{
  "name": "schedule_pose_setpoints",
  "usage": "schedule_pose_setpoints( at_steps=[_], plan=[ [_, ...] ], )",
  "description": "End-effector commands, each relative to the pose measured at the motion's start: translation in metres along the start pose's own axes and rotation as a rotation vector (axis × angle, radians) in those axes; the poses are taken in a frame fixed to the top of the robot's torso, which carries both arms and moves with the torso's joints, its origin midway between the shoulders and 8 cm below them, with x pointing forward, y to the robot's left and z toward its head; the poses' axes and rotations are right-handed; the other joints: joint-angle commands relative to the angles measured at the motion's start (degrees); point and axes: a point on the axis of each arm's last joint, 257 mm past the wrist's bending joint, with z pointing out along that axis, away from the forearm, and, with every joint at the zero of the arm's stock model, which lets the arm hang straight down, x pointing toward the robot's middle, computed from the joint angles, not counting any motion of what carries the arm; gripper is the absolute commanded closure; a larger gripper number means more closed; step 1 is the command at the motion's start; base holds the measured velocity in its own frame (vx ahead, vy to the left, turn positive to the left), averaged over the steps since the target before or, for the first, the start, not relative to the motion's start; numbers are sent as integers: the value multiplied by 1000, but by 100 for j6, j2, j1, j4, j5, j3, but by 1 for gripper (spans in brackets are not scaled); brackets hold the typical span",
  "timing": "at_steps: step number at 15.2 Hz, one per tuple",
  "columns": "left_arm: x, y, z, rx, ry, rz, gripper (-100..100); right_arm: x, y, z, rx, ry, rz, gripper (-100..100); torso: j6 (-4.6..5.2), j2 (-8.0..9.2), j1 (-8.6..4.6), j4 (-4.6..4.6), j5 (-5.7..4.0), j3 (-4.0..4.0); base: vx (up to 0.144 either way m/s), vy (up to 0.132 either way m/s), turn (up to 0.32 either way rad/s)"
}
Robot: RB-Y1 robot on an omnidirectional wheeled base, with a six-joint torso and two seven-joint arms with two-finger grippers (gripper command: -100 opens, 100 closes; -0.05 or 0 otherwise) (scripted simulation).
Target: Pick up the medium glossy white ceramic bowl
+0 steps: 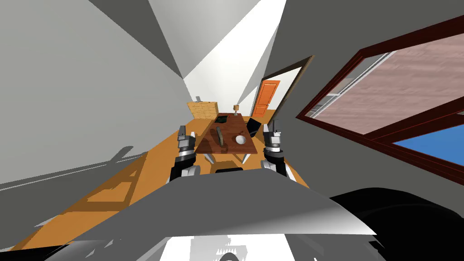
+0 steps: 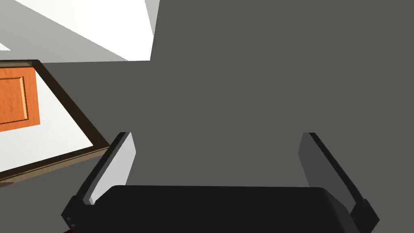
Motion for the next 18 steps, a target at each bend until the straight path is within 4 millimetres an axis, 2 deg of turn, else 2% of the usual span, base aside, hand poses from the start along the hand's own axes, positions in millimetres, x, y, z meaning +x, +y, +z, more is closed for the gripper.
schedule_pose_setpoints(
  at_steps=[1, 5, 7, 8, 9, 10, 11, 12, 13, 14, 15, 16, 17, 18],
  plan=[
    [0, 0, 0, 0, 0, 0, 0, 9, -10, -3, 17, 50, -9, -100, 0, 0, 0, 0, 0, 0, 0, 7, 99],
    [0, 0, 0, 0, 0, 0, 0, 19, -24, -9, 46, 107, -21, -100, -2, -1, 2, -1, 0, -1, 0, 11, 98],
    [0, 0, 0, 0, 0, 0, 0, 31, -45, -19, 89, 170, -35, -100, -2, -1, 4, 0, 1, -1, 0, 18, 142],
    [0, 0, 0, 0, 0, 0, 0, 32, -44, -19, 88, 177, -37, -100, -3, -1, 5, -1, 1, -1, -1, 19, 121],
    [0, 0, 0, 0, 0, 0, 0, 38, -57, -25, 113, 215, -47, -100, -2, -1, 5, -1, 1, -1, -4, 21, 116],
    [0, 0, 0, 0, 0, 0, 0, 38, -57, -25, 113, 217, -48, -100, -3, -1, 5, -1, 1, -1, -3, 17, 106],
    [0, 0, 0, 0, 0, 0, 0, 44, -70, -33, 141, 257, -60, -100, -2, -1, 5, 0, 1, -1, -2, 22, 160],
    [0, 0, 0, 0, 0, 0, 0, 44, -70, -33, 140, 259, -60, -100, -3, -1, 6, -1, 1, -1, -1, 20, 133],
    [0, 0, 0, 0, 0, 0, 0, 50, -84, -41, 171, 302, -74, -100, -2, -1, 6, 0, 1, -1, -1, 22, 154],
    [0, 0, 0, 0, 0, 0, 0, 50, -84, -42, 170, 304, -75, -100, -3, -1, 6, -1, 1, -1, -1, 19, 125],
    [0, 0, 0, 0, 0, 0, 0, 55, -99, -52, 203, 347, -91, -100, -2, -1, 6, 0, 1, -1, -1, 24, 156],
    [0, 0, 0, 0, 0, 0, 0, 55, -99, -52, 202, 350, -92, -100, -3, -1, 6, -1, 1, -1, 0, 22, 139],
    [0, 0, 0, 0, 0, 0, 0, 60, -115, -62, 235, 395, -110, -100, -2, -1, 6, -1, 1, -1, 0, 26, 185],
    [0, 0, 0, 0, 0, 0, 0, 60, -115, -63, 237, 398, -111, -100, -4, -2, 6, -1, 1, -1, 1, 22, 165]
  ],
)
